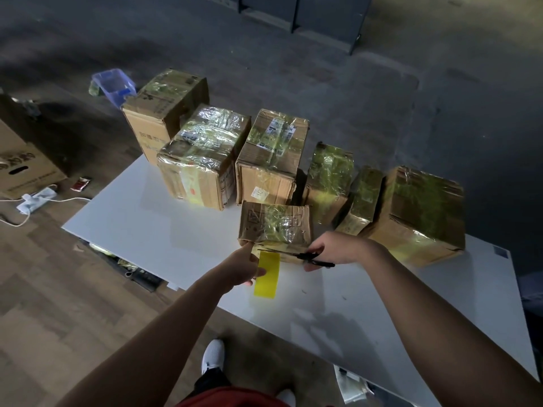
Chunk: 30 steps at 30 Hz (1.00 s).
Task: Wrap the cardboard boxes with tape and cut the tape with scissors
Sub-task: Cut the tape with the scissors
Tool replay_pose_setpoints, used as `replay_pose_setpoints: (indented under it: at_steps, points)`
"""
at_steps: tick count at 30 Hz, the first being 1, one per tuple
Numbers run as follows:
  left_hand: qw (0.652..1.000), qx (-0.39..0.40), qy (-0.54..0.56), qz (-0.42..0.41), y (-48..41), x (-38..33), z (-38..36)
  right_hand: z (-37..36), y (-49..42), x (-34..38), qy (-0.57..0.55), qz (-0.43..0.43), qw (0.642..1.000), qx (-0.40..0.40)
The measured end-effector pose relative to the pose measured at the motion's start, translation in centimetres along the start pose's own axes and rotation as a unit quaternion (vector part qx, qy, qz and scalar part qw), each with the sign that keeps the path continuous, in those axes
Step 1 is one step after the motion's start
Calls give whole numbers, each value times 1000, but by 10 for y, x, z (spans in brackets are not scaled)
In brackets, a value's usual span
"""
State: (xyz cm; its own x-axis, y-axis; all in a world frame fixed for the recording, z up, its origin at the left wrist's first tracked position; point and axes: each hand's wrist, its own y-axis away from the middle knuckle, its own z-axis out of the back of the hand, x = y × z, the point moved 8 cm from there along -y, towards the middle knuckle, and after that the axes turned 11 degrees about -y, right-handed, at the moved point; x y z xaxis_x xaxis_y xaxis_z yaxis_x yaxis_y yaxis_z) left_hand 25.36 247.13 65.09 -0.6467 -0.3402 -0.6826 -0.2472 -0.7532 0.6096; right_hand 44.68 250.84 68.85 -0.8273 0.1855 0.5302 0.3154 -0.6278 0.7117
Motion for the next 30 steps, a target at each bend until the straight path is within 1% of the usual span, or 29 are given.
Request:
replay_pose_setpoints:
  at_steps: [30]
  points:
    - [999,12,-30,4,-3,-1,2,7,-10,-3,-25,8,1000,12]
